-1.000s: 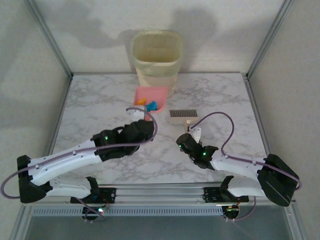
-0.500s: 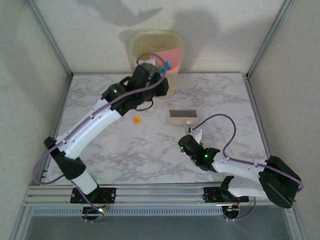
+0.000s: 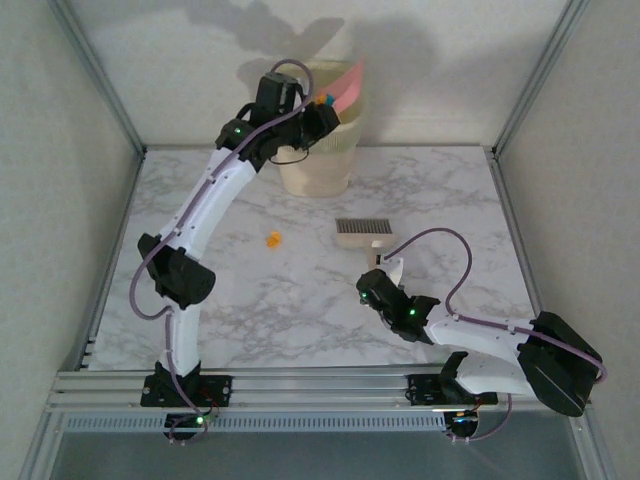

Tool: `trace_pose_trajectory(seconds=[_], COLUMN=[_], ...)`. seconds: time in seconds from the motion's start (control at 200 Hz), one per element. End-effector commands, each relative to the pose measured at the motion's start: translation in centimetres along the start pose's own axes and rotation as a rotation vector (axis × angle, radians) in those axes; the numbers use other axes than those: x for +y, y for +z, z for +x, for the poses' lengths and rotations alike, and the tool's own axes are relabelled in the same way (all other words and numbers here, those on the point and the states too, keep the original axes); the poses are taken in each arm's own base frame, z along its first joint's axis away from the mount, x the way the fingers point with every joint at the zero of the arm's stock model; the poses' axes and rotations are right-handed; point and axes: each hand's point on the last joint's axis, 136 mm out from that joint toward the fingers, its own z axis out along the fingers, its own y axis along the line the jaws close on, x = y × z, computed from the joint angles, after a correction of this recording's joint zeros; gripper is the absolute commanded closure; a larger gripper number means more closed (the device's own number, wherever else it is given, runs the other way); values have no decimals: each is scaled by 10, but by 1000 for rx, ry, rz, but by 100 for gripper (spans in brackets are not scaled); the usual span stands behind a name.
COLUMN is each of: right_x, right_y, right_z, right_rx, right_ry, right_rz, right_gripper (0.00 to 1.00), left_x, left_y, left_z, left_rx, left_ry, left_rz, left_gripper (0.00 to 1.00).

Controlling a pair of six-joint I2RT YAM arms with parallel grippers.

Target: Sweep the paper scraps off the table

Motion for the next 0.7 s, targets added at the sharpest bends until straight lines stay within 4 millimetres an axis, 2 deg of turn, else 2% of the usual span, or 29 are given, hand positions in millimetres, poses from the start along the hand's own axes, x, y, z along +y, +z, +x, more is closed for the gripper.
trace_pose_trajectory(seconds=[0.0, 0.2, 0.375, 0.696], right_x=[0, 0, -1, -1], right_y=[1, 1, 1, 2], right_z=[-7, -7, -7, -6], right_rx=[-36, -35, -35, -35], right_ry=[25, 26, 26, 26], right_rz=[-3, -3, 0, 4], right_gripper=[100, 100, 100, 100], left_x=[-38, -51, -49, -50], left_y=[-3, 3, 6, -7], left_z=[-6, -10, -17, -26], left_rx=[50, 68, 74, 75], left_ry=[-85, -151, -211, -298], left_rz=[202, 303, 337, 454], left_gripper=[100, 100, 100, 100])
